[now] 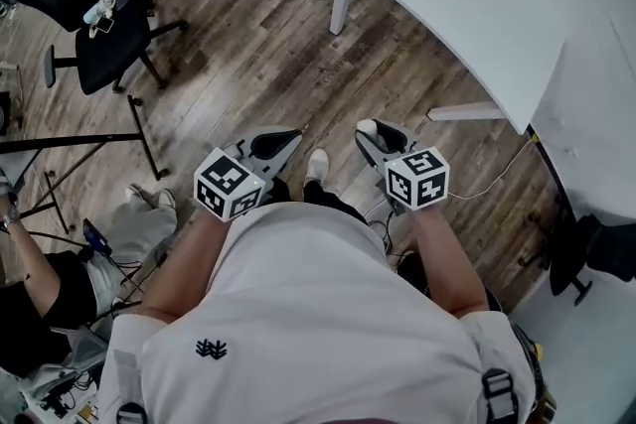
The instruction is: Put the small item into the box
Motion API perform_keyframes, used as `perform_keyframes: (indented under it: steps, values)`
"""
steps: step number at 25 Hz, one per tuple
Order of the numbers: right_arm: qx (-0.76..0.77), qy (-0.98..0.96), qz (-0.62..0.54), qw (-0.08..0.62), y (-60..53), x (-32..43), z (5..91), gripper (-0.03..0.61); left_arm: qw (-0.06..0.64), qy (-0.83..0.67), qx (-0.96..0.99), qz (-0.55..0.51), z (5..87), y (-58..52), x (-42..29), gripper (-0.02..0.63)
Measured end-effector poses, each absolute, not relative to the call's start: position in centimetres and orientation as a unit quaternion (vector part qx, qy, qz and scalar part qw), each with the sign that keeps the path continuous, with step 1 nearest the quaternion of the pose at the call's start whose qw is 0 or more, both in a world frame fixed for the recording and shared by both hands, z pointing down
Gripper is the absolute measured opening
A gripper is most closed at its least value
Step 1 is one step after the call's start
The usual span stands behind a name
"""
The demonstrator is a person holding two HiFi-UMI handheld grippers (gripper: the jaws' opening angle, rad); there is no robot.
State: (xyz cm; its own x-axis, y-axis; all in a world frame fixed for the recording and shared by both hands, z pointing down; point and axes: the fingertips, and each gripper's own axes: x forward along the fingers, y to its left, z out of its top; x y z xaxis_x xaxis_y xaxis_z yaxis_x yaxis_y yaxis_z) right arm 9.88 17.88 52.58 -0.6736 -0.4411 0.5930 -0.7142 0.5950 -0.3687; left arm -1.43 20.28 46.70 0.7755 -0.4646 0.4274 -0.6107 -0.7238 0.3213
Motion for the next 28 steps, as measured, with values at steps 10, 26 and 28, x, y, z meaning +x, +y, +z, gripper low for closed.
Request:
perform_keyframes:
  steps: [10, 26, 28]
  values:
    - [0.34, -0.858, 0.302, 0.239, 8.5, 9.1, 52.7, 0.164, 0.243, -0.293, 0.913, 0.147, 47.2, 11.7, -3.0, 0.008]
    - [0.469, -0.79, 0.329, 0.217, -12.0, 10.2, 51.3, 0.164, 0.206, -0.183, 0.948, 0.156, 46.6, -6.6, -7.6, 0.008]
    - [0.478, -0.784, 0.333, 0.215, -14.2, 10.7, 51.5, 0.164, 0.206, -0.184, 0.948, 0.159, 46.8, -8.2, -8.1, 0.008]
